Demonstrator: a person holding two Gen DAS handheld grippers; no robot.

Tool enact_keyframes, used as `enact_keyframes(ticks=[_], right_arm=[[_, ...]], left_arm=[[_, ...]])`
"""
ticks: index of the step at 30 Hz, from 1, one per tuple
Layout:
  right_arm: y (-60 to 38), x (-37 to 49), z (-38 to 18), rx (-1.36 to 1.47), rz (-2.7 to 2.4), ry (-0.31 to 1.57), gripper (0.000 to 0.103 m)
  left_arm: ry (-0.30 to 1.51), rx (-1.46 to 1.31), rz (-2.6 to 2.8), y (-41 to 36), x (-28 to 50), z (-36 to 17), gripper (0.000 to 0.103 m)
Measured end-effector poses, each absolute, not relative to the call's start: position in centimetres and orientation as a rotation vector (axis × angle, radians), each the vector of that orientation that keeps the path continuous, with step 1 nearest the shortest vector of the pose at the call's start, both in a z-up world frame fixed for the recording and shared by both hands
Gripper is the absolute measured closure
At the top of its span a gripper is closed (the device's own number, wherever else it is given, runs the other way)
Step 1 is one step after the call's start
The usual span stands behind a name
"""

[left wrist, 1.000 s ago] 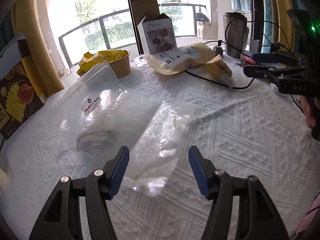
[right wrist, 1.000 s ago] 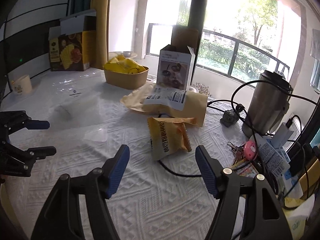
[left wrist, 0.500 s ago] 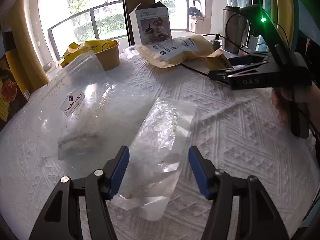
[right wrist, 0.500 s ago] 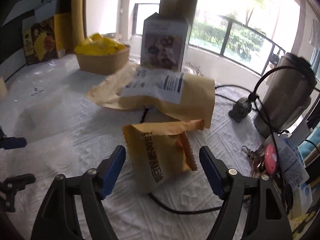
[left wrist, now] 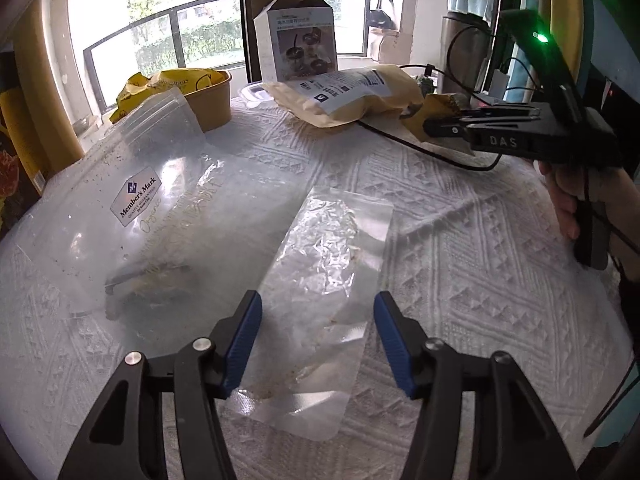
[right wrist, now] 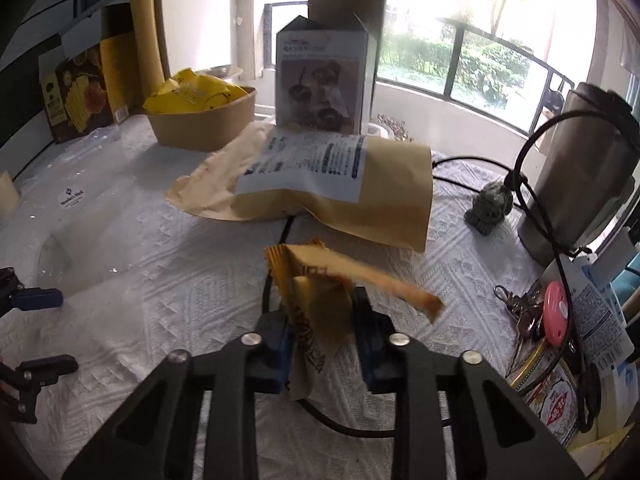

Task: Collect trash
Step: 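Grasp the large clear Member's Mark bag with the left gripper while the right gripper holds the packet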

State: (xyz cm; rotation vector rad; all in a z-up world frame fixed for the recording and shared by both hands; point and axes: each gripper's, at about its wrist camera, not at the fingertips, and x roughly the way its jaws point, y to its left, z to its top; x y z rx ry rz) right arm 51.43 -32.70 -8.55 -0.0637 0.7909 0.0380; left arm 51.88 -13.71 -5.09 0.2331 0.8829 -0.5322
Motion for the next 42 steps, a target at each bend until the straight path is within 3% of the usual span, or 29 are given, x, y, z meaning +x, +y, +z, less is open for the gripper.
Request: enact_keyframes(ticks=[4, 7, 8, 17, 28, 42], right_arm=[[-32.1, 49.5, -7.4, -0.105, 0.044, 0.735, 0.084], [-31.9, 47.6, -6.3, -0.121, 0.055, 0.695, 0.084], [-32.0, 46.9, -5.9, -0.123, 0.059, 0.679, 0.084], [-31.7, 41.0, -2.1, -0.128, 0.097, 0.573, 0.084], [-30.4, 31.9, 0.1, -0.123, 0.170, 0.490, 0.084], [-26.8, 21.8, -1.9, -0.053, 0.284, 0.436, 0.084]], left_arm=[[0.881, 0.208, -0.551, -13.4, 51.9, -5.0, 0.058], [0.861, 0.214, -0.558, -13.5, 51.5, -4.7, 0.076], [0.859, 0.220, -0.557, -13.6, 51.4, -4.7, 0.100], [0.797, 0.216, -0.521, -12.8, 48.6, -2.9, 0.103], [0.671, 0.246, -0.528, -10.4, 35.2, 1.9, 0.103], [0.659, 0.146, -0.433, -6.3, 25.1, -1.8, 0.103]])
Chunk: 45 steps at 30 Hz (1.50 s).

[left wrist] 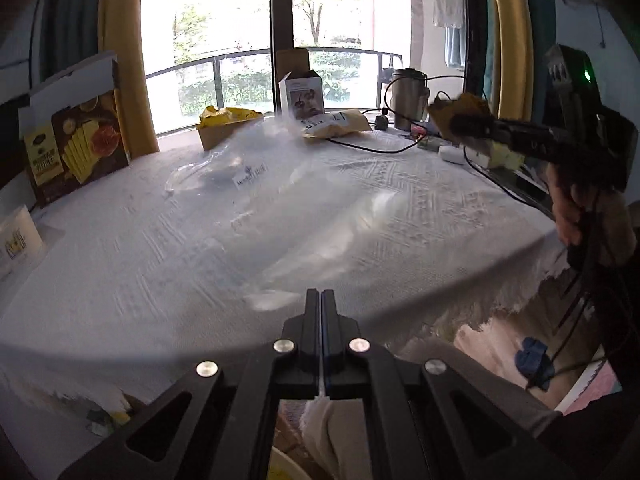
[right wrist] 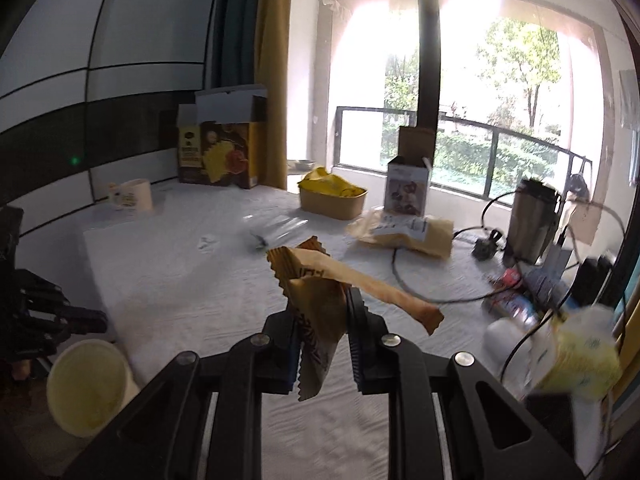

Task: Collect trash
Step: 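Grasp the large clear Member's Mark bag with the left gripper while the right gripper holds the packet, then carry the clear bag over the bucket with the left gripper while the right gripper holds the packet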

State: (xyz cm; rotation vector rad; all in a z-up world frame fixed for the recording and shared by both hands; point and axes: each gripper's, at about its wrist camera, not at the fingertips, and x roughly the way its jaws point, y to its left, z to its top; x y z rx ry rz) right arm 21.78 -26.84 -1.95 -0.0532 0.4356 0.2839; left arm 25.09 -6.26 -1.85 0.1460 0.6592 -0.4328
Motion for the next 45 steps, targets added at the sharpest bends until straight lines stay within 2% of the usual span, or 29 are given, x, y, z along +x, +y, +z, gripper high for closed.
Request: enact_keyframes(ticks=[5, 7, 8, 9, 11, 18, 25, 32, 33, 34, 35, 36, 39, 45], right_arm=[[-26.4, 21.0, -3.4, -0.045, 0.289, 0.462, 0.084], [-26.9, 21.0, -3.6, -0.028, 0.280, 0.469, 0.084], [-27.2, 21.1, -3.7, -0.019, 0.275, 0.470, 0.084], [-27.5, 21.1, -3.8, -0.010, 0.271, 0.473, 0.084], [-28.0, 21.2, -4.0, -0.001, 0.267, 0.476, 0.084], [-29.0, 21.6, -4.8, 0.020, 0.262, 0.488, 0.084], [-30.1, 21.5, -5.3, 0.040, 0.251, 0.485, 0.084], [-31.4, 21.8, -6.0, 0.069, 0.230, 0.494, 0.084], [-31.4, 21.9, -6.1, 0.070, 0.232, 0.493, 0.084], [-31.5, 21.9, -6.0, 0.069, 0.234, 0.492, 0.084], [-31.4, 21.8, -6.0, 0.066, 0.236, 0.489, 0.084], [-31.3, 21.8, -6.0, 0.063, 0.238, 0.488, 0.084], [-31.1, 21.5, -5.8, 0.058, 0.242, 0.482, 0.084], [-30.2, 20.8, -5.3, 0.044, 0.251, 0.470, 0.084]], left_arm=[[0.650, 0.149, -0.399, -6.8, 25.7, -1.9, 0.101], [0.647, 0.157, -0.398, -7.0, 26.0, -1.9, 0.092], [0.647, 0.171, -0.377, -7.2, 26.1, -2.0, 0.075], [0.643, 0.178, -0.364, -7.3, 26.1, -2.1, 0.052], [0.628, 0.169, -0.370, -7.5, 26.0, -2.0, 0.036], [0.653, 0.345, -0.389, -10.5, 27.9, -3.1, 0.031], [0.653, 0.591, -0.337, -13.5, 30.8, -4.8, 0.031], [0.625, 0.630, -0.359, -14.6, 32.7, -4.9, 0.031], [0.630, 0.603, -0.372, -14.4, 32.9, -4.9, 0.035], [0.643, 0.568, -0.393, -14.2, 33.2, -4.8, 0.044], [0.669, 0.525, -0.414, -14.0, 33.4, -4.8, 0.074], [0.683, 0.506, -0.416, -14.0, 33.4, -4.9, 0.084], [0.652, 0.476, -0.399, -13.9, 32.9, -4.6, 0.095], [0.540, 0.447, -0.360, -12.8, 30.1, -1.4, 0.101]])
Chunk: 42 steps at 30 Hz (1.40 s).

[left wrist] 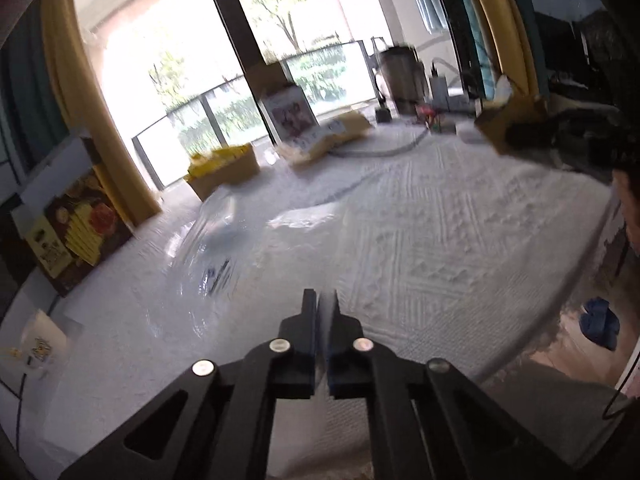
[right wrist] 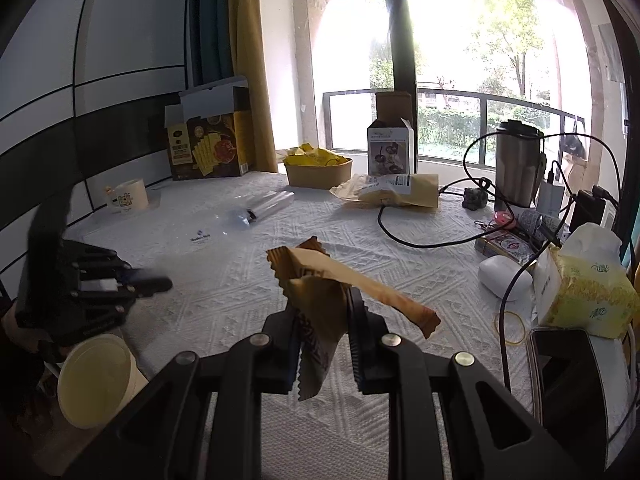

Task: Collect trash
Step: 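Carry the clear bag over the bucket with the left gripper while the right gripper holds the packet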

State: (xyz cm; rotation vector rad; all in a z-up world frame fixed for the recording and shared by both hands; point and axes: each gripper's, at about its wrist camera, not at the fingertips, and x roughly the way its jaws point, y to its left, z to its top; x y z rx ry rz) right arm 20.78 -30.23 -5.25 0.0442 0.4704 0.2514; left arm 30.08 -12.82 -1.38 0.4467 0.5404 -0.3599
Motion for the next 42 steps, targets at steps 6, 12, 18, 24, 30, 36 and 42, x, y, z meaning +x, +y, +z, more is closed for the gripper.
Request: enact_keyframes(ticks=[6, 12, 18, 24, 30, 36, 42], right_arm=[[-28.6, 19.4, -3.5, 0.027, 0.274, 0.420, 0.084], [-26.5, 17.9, -2.1, 0.002, 0.311, 0.386, 0.084], [-24.6, 16.6, -0.8, -0.021, 0.351, 0.356, 0.084], [-22.4, 15.6, -0.2, -0.029, 0.400, 0.349, 0.084], [-19.5, 15.2, -0.1, -0.046, 0.458, 0.345, 0.084], [-17.1, 14.7, -0.1, -0.051, 0.511, 0.347, 0.084], [-15.0, 13.6, 0.1, -0.068, 0.551, 0.343, 0.084]], left_arm=[[0.473, 0.418, -0.323, -11.0, 26.6, 1.8, 0.101], [0.430, 0.361, -0.277, -8.4, 22.9, 3.6, 0.101], [0.380, 0.312, -0.194, -4.8, 18.6, 5.1, 0.101], [0.374, 0.261, -0.116, -1.4, 14.8, 6.0, 0.101], [0.366, 0.237, -0.083, 0.4, 10.9, 6.8, 0.101], [0.387, 0.208, -0.046, 1.8, 8.7, 6.4, 0.101], [0.457, 0.153, -0.041, 2.8, 7.6, 3.9, 0.101]])
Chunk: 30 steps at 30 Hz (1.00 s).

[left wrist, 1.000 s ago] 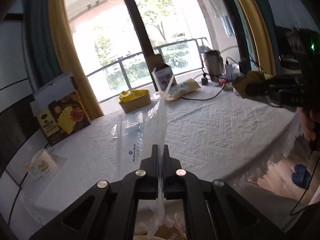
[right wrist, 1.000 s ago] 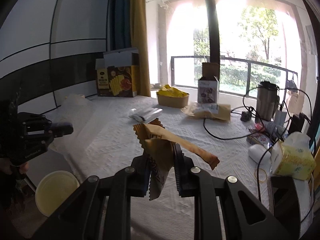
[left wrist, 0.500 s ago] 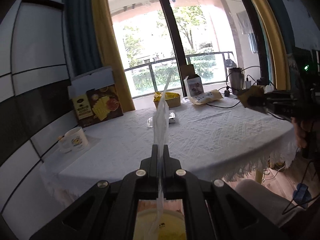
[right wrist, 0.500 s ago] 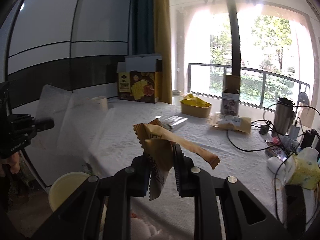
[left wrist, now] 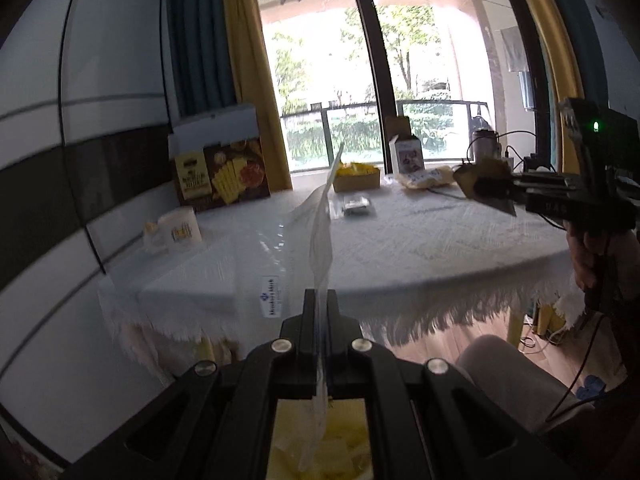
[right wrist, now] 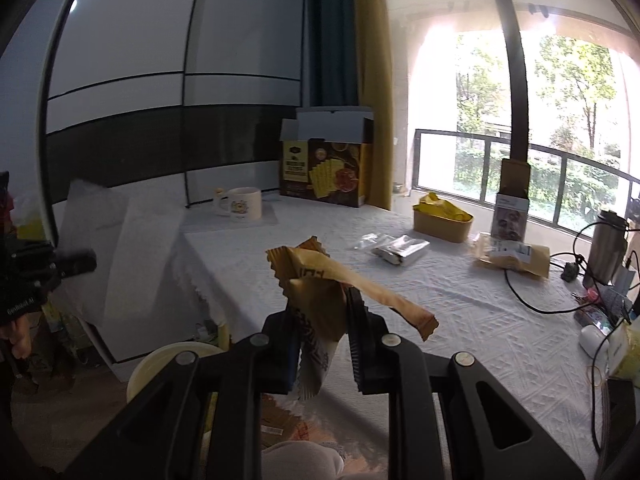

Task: Collect trash
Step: 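Carry the clear bag over the bucket with the left gripper while the right gripper holds the packet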

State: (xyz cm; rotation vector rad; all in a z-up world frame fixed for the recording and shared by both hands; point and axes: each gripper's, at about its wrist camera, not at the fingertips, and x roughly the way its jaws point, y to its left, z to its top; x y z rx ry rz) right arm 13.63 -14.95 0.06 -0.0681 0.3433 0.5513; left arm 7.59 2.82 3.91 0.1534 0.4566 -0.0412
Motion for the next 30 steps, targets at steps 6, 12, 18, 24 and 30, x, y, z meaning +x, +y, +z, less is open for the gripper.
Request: enact_keyframes(ticks=[6, 12, 18, 24, 30], right_arm=[[-13.7, 13.0, -0.5, -0.076, 0.576, 0.359, 0.084], [-13.4, 12.8, -1.2, -0.081, 0.580, 0.377, 0.084], [-13.5, 13.4, -2.1, -0.078, 0.581, 0.398, 0.084], [-13.5, 14.4, -3.2, -0.067, 0.583, 0.421, 0.084], [-13.7, 15.7, -4.3, -0.058, 0.576, 0.448, 0.084]], left_arm=[[0.551, 0.093, -0.050, 3.1, 7.9, 0.3, 0.101], [0.654, 0.036, -0.047, 3.5, 9.2, -3.4, 0.101], [0.767, -0.017, -0.019, 4.5, 10.6, -6.9, 0.101], [0.847, -0.119, -0.037, 5.8, 12.3, -9.7, 0.101], [0.944, -0.167, -0.048, 6.1, 14.5, -13.3, 0.101]])
